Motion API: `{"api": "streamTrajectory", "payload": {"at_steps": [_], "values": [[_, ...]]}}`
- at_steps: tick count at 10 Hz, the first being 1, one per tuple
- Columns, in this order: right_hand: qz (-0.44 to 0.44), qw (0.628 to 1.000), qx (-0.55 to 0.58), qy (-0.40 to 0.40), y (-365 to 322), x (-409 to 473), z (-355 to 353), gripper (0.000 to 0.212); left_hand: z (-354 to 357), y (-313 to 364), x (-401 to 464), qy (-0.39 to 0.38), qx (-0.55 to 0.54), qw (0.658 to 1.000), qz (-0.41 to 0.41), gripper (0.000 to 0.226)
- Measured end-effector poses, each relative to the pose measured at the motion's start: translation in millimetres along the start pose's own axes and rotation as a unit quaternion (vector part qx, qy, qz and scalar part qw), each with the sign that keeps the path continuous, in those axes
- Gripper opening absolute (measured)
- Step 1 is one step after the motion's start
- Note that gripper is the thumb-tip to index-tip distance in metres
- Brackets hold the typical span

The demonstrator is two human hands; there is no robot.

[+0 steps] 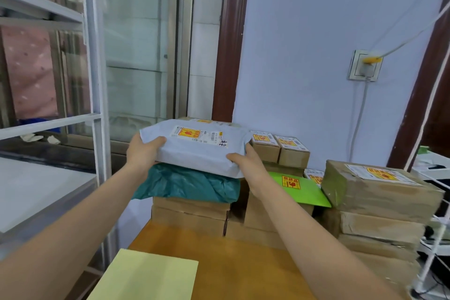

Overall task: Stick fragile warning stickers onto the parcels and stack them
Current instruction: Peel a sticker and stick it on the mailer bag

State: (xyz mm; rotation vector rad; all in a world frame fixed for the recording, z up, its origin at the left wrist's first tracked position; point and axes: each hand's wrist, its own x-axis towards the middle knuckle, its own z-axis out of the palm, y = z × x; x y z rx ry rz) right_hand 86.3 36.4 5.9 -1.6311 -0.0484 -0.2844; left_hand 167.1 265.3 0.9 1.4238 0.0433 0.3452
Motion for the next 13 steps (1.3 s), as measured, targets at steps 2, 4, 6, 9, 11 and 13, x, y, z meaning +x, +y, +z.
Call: {"api": "streamTrajectory", "payload": {"at_steps": [2, 4, 6, 9, 11, 13], "values": [[0.003, 0.996, -0.093, 0.011, -2, 6, 15, 0.049, -1, 0, 5, 0.044, 0.059, 0.997, 0.027, 0.054], [0.018, 0.976, -0.208, 0.058, 26, 49, 16, 0.091, 1, 1, 9, 0.003, 0.13, 0.991, 0.015, 0.054], [-0.008, 0.971, -0.233, 0.054, 8, 28, 25, 0.066, 2, 0, 13, -0.005, 0.137, 0.99, 0.006, 0.054], [-0.017, 0.986, -0.156, 0.063, -1, 10, 16, 0.057, -9, 7, 9, -0.005, 0.098, 0.995, -0.009, 0.066], [-0.032, 0.992, -0.105, 0.053, -8, -4, 6, 0.034, -15, 10, 4, 0.012, 0.071, 0.997, -0.026, 0.068], [-0.049, 0.992, -0.101, 0.063, -13, -15, 1, 0.018, -21, 12, -10, 0.025, 0.149, 0.988, 0.012, 0.064]]}}
